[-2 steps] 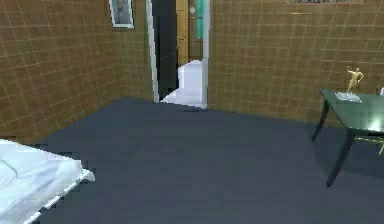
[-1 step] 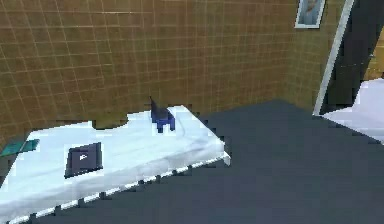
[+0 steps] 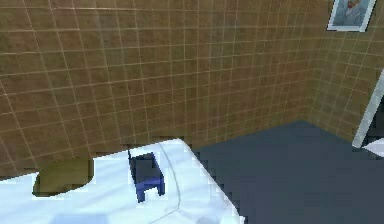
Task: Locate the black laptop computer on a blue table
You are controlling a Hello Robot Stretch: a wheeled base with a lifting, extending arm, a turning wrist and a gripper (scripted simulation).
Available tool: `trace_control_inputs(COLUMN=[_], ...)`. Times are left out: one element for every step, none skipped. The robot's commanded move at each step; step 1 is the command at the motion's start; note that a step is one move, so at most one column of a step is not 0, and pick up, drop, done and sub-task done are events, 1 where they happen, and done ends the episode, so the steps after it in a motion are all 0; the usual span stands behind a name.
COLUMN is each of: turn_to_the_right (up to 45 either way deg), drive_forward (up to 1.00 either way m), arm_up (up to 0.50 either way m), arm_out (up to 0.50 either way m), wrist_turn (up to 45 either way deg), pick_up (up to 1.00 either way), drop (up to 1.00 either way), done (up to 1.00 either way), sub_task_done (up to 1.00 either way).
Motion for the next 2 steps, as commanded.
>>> trace_control_inputs(turn_to_the_right=[-15.0, 0.0], drive_forward=[0.00, 0.00], arm_up=[0.00, 0.00], arm_out=[0.00, 0.00], wrist_turn=[0.0, 0.0], pick_up=[0.00, 0.00], drop=[0.00, 0.00], done=[0.00, 1.00], sub_task_done=[0.00, 0.00])
